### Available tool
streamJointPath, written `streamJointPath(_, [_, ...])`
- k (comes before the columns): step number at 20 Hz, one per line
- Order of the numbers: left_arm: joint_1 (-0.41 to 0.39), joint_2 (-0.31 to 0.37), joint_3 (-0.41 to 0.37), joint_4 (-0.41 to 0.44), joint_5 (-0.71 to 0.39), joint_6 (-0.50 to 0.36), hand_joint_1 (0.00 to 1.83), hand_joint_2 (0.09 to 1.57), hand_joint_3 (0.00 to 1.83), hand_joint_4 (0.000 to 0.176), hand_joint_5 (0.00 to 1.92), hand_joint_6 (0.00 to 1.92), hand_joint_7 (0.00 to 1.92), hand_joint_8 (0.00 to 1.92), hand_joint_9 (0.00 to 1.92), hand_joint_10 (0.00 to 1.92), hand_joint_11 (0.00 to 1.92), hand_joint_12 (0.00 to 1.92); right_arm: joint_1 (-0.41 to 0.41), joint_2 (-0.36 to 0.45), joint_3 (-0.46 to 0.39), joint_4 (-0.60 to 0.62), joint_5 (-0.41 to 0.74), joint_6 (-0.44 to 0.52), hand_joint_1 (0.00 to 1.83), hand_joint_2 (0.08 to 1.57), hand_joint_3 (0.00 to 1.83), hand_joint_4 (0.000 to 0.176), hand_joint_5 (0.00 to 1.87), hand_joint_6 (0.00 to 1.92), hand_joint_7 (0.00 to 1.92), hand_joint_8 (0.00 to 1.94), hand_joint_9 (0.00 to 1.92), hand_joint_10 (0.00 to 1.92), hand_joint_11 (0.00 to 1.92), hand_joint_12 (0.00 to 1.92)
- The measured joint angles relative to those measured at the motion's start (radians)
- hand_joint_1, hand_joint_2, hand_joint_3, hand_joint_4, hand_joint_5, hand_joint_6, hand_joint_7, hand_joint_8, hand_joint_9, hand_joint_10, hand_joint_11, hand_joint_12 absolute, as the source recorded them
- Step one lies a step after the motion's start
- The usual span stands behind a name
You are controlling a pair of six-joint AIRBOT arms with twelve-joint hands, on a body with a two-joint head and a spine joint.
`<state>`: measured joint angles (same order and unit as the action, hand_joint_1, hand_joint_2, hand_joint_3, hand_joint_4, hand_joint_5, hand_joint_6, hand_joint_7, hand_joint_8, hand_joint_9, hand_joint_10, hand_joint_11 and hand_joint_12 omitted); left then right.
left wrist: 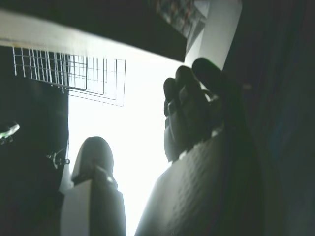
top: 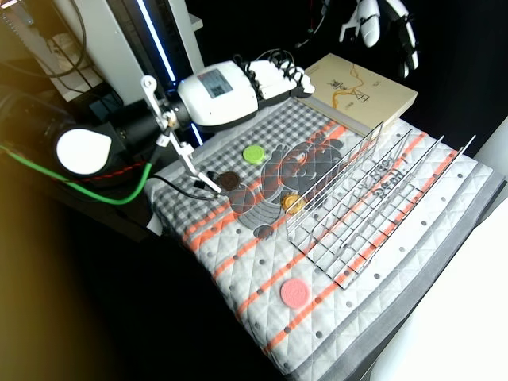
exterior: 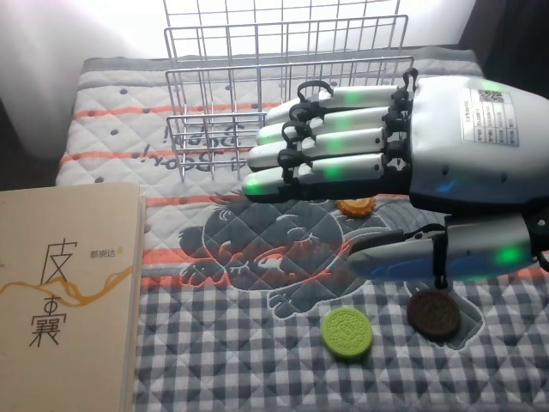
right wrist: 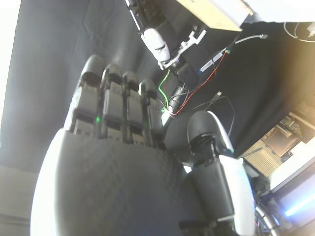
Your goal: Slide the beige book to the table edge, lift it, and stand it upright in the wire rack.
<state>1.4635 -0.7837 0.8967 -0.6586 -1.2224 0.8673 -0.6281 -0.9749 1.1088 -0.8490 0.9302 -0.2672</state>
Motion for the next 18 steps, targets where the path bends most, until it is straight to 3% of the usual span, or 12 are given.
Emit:
streamJointPath(3, [0.000, -0.018, 0.007, -0.022, 0.009, -0.001, 0.62, 1.08, 0.00, 0.000, 0.38, 0.00, 0.51, 0.00, 0.49, 0.00, 0.00, 1.19, -0.001, 0.000, 0.000, 0.000, 0.000, 0.000, 0.14, 1.48, 0.00, 0.000, 0.25, 0.00, 0.21, 0.00, 0.21, 0.00, 0.15, 0.19])
streamJointPath(11, [0.000, -0.032, 0.023, -0.010, 0.065, -0.005, 0.47, 1.05, 0.00, 0.000, 0.39, 0.00, 0.54, 0.00, 0.56, 0.01, 0.14, 1.12, -0.011, -0.006, -0.002, 0.014, 0.000, 0.000, 0.23, 1.47, 0.00, 0.000, 0.27, 0.01, 0.22, 0.01, 0.22, 0.00, 0.18, 0.16])
streamJointPath(14, [0.000, -0.042, 0.034, -0.003, 0.091, -0.010, 0.51, 1.05, 0.00, 0.000, 0.38, 0.00, 0.53, 0.00, 0.53, 0.00, 0.08, 1.14, -0.011, -0.006, -0.002, 0.014, 0.000, 0.000, 0.26, 1.46, 0.00, 0.000, 0.27, 0.00, 0.22, 0.00, 0.21, 0.00, 0.18, 0.15])
streamJointPath(18, [-0.011, -0.051, 0.069, 0.021, 0.148, -0.033, 0.36, 1.04, 0.00, 0.000, 0.29, 0.00, 0.47, 0.00, 0.47, 0.00, 0.07, 1.10, -0.011, -0.011, -0.002, 0.014, 0.000, 0.000, 0.23, 1.46, 0.00, 0.000, 0.28, 0.01, 0.25, 0.01, 0.24, 0.01, 0.21, 0.15])
